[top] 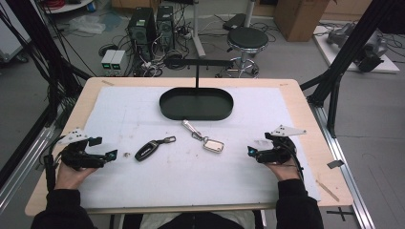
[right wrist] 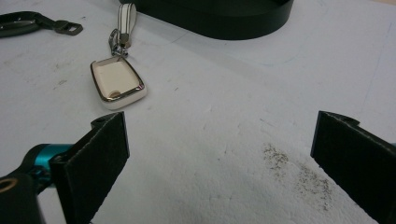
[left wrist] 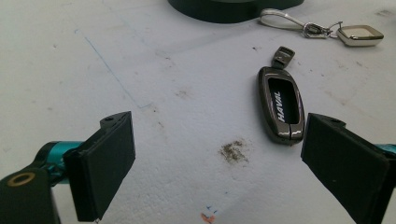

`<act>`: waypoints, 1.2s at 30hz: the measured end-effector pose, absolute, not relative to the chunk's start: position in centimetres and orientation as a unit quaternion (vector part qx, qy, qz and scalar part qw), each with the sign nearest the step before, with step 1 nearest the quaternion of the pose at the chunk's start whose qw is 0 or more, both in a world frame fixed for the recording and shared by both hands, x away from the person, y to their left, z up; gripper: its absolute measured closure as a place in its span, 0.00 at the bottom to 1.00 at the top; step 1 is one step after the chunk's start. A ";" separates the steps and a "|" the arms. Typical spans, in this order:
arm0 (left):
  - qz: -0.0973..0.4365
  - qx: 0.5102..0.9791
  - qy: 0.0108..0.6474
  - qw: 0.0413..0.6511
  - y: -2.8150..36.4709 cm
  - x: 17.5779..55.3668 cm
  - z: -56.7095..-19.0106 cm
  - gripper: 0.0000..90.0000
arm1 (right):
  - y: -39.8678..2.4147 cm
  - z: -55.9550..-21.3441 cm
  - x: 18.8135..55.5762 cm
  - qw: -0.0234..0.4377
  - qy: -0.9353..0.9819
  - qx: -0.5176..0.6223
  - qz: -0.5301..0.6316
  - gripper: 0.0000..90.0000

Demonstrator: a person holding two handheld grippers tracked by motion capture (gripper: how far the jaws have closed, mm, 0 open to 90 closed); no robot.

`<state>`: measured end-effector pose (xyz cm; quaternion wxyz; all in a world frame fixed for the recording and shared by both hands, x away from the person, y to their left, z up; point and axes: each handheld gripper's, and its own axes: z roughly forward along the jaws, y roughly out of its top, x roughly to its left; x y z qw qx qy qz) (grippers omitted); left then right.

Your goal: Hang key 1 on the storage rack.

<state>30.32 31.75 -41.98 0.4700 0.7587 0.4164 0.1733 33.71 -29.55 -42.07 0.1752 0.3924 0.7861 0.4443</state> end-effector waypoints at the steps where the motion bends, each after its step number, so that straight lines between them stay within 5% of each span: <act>1: 0.173 0.757 0.418 0.472 31.7 30.3 -42.0 0.12 | -29.6 -42.1 33.7 0.179 0.786 0.391 0.444 0.04; 36: 0.170 0.760 0.419 0.468 31.6 30.4 -42.1 0.12 | -26.6 -41.0 35.2 0.153 0.806 0.371 0.436 0.04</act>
